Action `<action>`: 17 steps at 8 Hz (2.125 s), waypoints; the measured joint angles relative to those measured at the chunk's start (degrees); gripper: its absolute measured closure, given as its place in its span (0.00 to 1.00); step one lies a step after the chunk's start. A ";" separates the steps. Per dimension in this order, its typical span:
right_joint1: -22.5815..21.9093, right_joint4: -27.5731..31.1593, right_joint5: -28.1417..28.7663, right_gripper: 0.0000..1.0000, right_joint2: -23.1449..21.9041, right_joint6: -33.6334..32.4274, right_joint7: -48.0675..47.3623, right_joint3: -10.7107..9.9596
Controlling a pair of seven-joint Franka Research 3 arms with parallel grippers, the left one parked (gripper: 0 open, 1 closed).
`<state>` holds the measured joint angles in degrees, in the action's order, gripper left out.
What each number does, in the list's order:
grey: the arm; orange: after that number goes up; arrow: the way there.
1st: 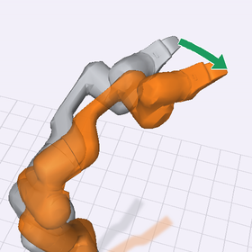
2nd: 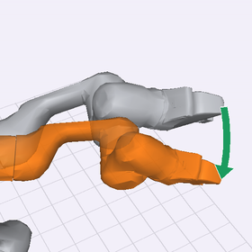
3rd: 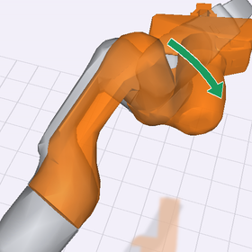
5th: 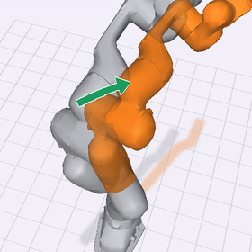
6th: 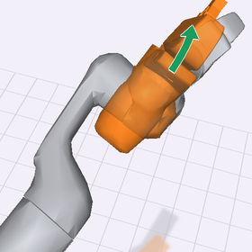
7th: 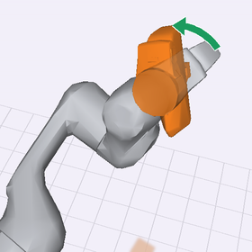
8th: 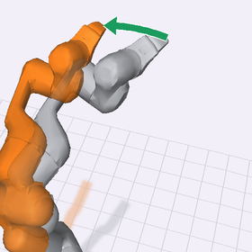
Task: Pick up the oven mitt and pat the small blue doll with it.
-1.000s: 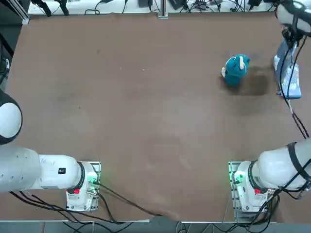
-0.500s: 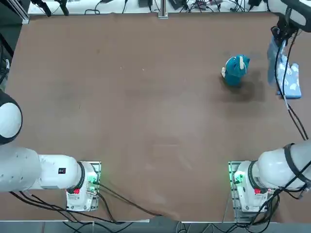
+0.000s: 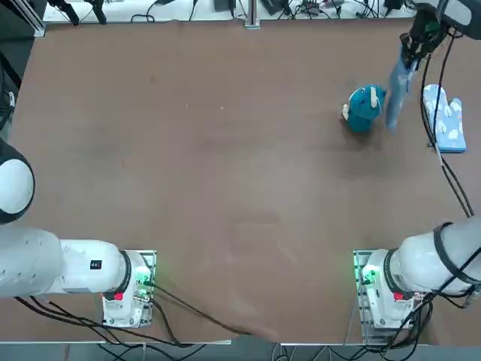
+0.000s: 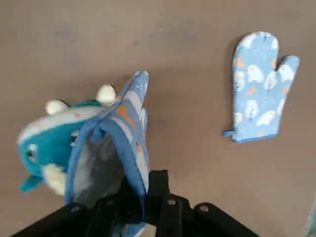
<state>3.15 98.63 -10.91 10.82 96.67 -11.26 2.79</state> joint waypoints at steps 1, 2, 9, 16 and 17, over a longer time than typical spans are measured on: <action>-0.39 -1.39 0.85 0.96 0.93 0.84 -2.51 0.01; -0.36 -2.59 1.05 0.96 1.84 2.46 -4.35 -0.09; -0.49 -7.50 -2.33 0.96 4.91 -5.35 -5.32 -1.82; -5.18 -10.32 -6.03 0.96 7.56 -2.95 -12.27 -1.56; -5.08 -10.71 -9.47 0.96 7.57 -3.49 -12.08 -1.72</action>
<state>-1.94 87.93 -20.38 18.39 93.18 -23.34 1.07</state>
